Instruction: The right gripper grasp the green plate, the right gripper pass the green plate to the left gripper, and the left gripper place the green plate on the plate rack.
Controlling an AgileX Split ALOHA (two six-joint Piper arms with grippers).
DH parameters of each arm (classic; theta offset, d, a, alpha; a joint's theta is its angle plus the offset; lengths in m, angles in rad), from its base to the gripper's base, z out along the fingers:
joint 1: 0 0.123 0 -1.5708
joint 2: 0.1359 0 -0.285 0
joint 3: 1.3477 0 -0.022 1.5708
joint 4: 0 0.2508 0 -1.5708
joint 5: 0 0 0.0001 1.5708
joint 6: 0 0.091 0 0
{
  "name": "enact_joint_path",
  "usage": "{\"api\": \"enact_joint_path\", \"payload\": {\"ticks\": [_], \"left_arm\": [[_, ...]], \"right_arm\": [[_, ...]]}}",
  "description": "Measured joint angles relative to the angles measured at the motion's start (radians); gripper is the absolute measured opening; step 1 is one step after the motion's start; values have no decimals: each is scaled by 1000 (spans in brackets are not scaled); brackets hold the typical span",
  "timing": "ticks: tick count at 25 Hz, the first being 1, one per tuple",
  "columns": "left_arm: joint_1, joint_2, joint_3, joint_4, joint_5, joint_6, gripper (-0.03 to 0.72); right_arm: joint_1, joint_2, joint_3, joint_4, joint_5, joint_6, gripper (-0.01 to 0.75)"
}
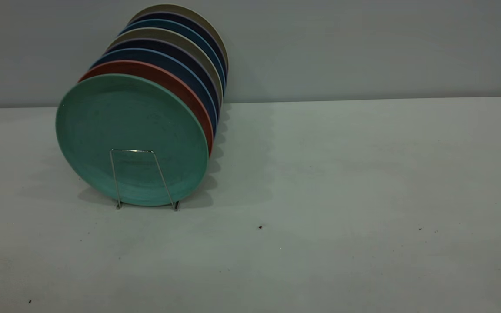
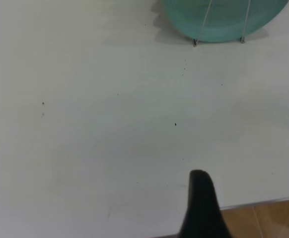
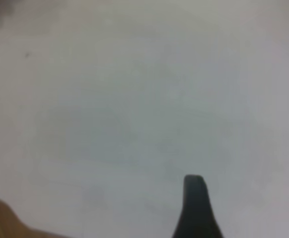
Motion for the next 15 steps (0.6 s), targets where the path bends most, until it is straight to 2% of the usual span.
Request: {"api": "enact_joint_path", "payload": {"ticks": [15], "left_arm": [[0,0,0,0,0,-1,540]], "right_arm": [[-17,-2,0,2,1,0,554]]}}
